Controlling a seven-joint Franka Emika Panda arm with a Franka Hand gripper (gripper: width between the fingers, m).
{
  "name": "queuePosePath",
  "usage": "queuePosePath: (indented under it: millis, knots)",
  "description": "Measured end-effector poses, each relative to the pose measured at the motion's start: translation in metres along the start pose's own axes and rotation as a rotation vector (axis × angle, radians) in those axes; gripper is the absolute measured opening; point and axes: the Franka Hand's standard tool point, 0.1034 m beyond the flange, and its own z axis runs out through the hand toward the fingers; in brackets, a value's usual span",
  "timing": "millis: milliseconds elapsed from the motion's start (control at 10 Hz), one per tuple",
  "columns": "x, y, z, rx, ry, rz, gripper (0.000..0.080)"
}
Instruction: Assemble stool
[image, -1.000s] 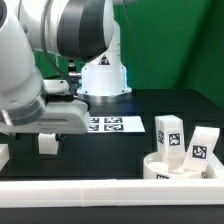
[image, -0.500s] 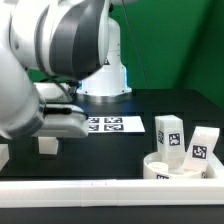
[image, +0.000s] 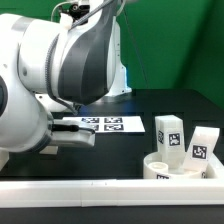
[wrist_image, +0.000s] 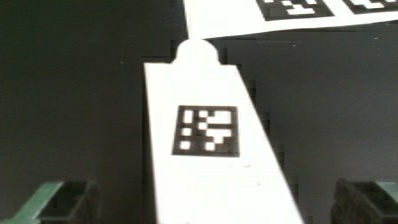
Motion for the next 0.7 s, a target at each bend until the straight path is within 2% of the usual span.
queuePosePath:
  millis: [100,200,300,400,600,700]
  knots:
    - [0.0011,0.0004,0.0012,0.000,0.003,0.000,0.0563]
    - [0.0018,0.0007,0.0016,-0.001,0.004,0.001,0.0426]
    - [0.0019,0.0011,0.0020,0.000,0.004,0.001,0.0426]
    - [0.0019,0.0017,0.0023,0.001,0.004,0.002,0.0325]
    - [0.0016,-0.0007,0.0003,0.000,0.007,0.007,0.0325]
    - [-0.0007,-0.0060,-0.0068,-0.005,0.020,0.013,0.0325]
